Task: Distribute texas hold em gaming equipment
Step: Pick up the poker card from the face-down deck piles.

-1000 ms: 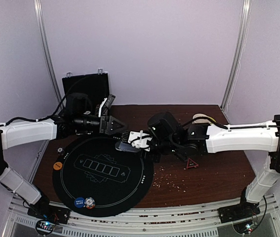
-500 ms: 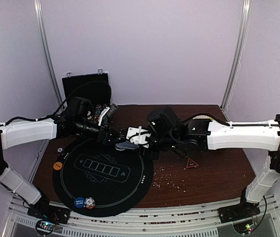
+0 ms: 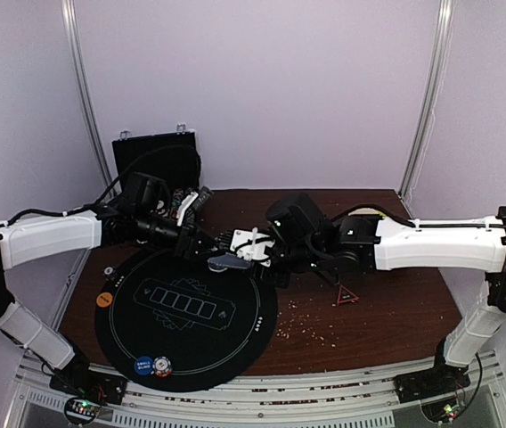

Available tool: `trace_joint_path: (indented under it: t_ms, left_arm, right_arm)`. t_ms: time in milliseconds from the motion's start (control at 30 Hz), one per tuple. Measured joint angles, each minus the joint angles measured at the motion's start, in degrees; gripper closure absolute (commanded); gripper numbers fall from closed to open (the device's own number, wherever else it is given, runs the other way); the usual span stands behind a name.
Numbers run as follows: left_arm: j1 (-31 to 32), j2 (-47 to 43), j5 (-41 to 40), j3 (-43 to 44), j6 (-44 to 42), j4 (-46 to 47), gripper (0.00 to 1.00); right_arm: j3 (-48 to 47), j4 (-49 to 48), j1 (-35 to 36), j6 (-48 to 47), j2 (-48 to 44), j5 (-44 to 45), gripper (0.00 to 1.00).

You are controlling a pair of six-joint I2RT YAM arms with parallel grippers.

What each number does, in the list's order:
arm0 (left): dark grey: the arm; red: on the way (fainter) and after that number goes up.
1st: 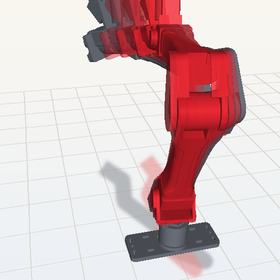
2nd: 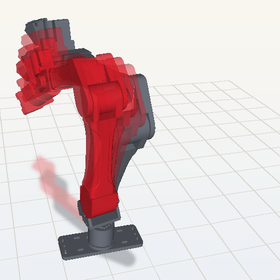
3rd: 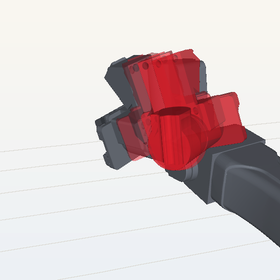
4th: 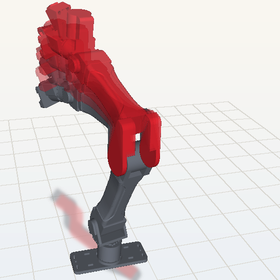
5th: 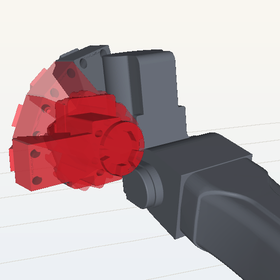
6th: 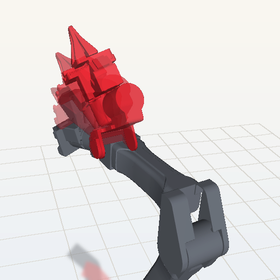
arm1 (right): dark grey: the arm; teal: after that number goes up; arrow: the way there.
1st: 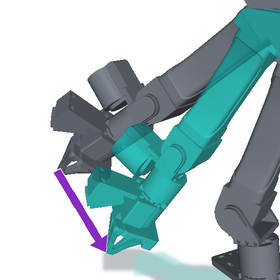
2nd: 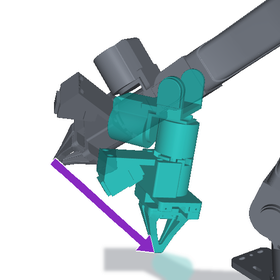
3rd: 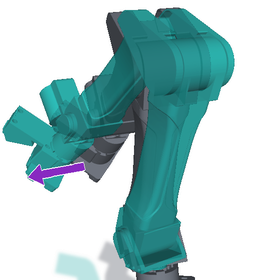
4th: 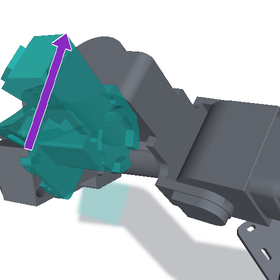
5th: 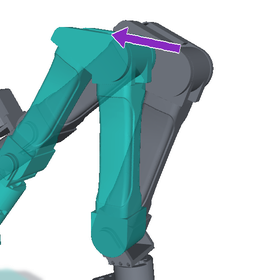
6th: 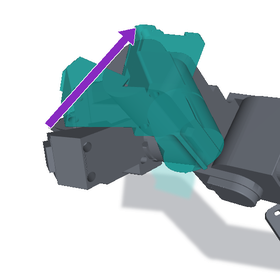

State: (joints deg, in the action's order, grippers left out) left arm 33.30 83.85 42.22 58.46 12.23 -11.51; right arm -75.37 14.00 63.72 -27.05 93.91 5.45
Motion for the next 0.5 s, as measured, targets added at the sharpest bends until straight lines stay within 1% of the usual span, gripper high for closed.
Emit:
trace_joint_path:
  t_ms: [133, 300, 433, 500]
  left_arm:
    - [-0.2, -0.7, 0.0, 0.2, 0.0, -0.4, 0.35]
    - [-0.7, -2.1, 0.0, 0.8, -0.2, -2.2, 0.48]
    - [-1.0, -2.3, 0.2, 1.2, -0.5, -3.4, 0.50]
    - [-1.0, -2.3, 0.5, 1.2, -0.6, -3.7, 0.53]
  right_arm:
    - [0.0, -0.3, 0.0, 0.0, 0.0, 0.3, 0.50]
    - [0.0, -0.5, 0.0, 0.0, 0.0, 0.3, 0.50]
    - [0.0, -0.6, 0.0, 0.0, 0.0, 0.4, 0.50]
    - [0.0, -0.6, 0.0, 0.0, 0.0, 0.4, 0.50]
